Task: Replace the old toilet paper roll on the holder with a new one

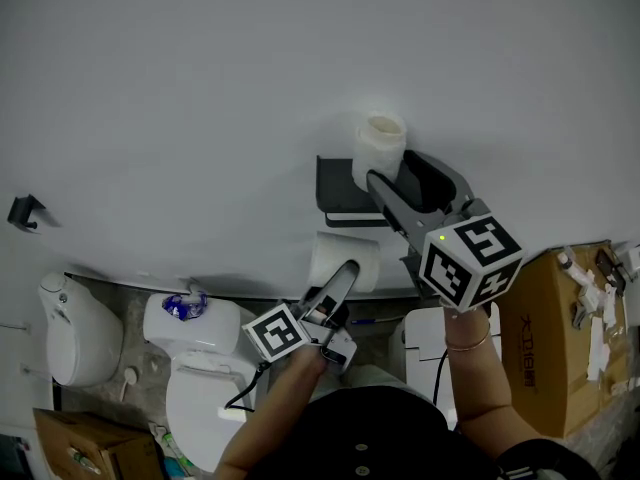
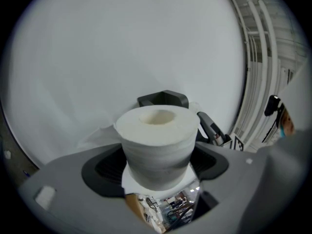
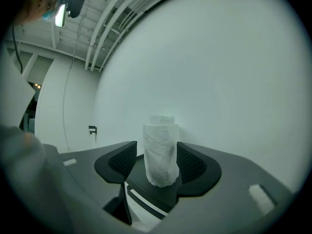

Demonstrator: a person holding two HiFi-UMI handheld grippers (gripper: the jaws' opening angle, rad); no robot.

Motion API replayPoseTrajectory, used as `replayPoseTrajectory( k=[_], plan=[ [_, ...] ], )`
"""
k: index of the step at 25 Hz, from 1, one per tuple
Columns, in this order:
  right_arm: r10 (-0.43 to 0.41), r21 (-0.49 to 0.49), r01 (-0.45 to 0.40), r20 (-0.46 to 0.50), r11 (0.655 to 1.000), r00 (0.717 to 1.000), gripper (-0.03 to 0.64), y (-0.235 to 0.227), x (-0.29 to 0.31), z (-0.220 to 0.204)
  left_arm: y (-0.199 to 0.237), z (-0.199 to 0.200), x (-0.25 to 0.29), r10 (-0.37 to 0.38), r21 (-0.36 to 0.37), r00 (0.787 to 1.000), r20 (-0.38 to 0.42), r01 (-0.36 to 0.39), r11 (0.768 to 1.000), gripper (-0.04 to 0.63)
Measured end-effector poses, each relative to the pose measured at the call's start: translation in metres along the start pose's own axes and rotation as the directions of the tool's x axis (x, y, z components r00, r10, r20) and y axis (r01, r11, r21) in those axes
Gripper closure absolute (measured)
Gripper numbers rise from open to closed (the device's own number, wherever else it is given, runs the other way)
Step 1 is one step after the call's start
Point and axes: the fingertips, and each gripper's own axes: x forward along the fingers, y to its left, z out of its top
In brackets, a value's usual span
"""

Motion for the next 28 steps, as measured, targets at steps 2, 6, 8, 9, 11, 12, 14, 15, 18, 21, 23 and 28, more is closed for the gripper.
replayPoseTrajectory(
  k=[2,6,8,9,11,12,14,15,18,21,23,28],
  plan=[
    [-0.001,0.0,0.001,-0.031,1.0,1.0,0.37,0.0,0.003,-0.002,0.001,0.001,0.0,0.002,0.002,1.0,-0.002,-0.002,1.0,0.192],
    [-0.009,-0.008,0.009,-0.092,1.0,0.996,0.356,0.001,0.008,-0.007,0.0,0.001,0.0,-0.005,0.001,1.0,-0.001,0.005,1.0,0.192],
    [-0.018,-0.01,0.017,-0.113,1.0,0.993,0.35,0.0,0.009,-0.009,0.001,0.001,0.0,-0.004,0.003,1.0,-0.003,0.004,1.0,0.192],
    [-0.023,-0.011,0.022,-0.126,1.0,0.992,0.35,-0.001,0.01,-0.01,0.001,0.001,0.0,-0.004,0.005,1.0,-0.004,0.004,1.0,0.192],
    [-0.034,-0.018,0.032,-0.159,0.999,0.987,0.35,-0.001,0.013,-0.013,0.0,0.001,0.0,-0.009,0.002,1.0,-0.006,0.009,1.0,0.192],
    [-0.038,-0.024,0.035,-0.178,0.999,0.983,0.35,-0.001,0.015,-0.014,0.0,0.001,0.0,-0.013,0.0,1.0,-0.006,0.013,1.0,0.192],
    [-0.044,-0.038,0.037,-0.201,0.999,0.979,0.35,0.0,0.017,-0.016,-0.002,0.001,0.001,-0.022,-0.006,1.0,-0.006,0.022,1.0,0.192],
    [-0.048,-0.046,0.04,-0.203,0.998,0.978,0.35,0.0,0.018,-0.015,-0.002,0.001,0.0,-0.024,-0.007,1.0,-0.006,0.024,1.0,0.192],
    [-0.062,-0.063,0.051,-0.19,0.997,0.98,0.35,0.0,0.019,-0.009,-0.003,0.003,-0.002,-0.022,0.003,1.0,-0.006,0.022,1.0,0.192],
    [-0.064,-0.06,0.054,-0.182,0.997,0.981,0.35,-0.002,0.022,-0.004,-0.004,0.005,-0.003,-0.026,0.009,1.0,-0.005,0.026,1.0,0.192],
    [-0.06,-0.062,0.05,-0.172,0.997,0.983,0.351,-0.003,0.025,0.001,-0.004,0.005,-0.003,-0.026,0.005,1.0,-0.004,0.026,1.0,0.192],
    [-0.055,-0.065,0.044,-0.181,0.997,0.982,0.404,-0.008,0.032,0.0,-0.005,0.003,-0.002,-0.028,-0.001,1.0,-0.004,0.028,1.0,0.192]
  ],
)
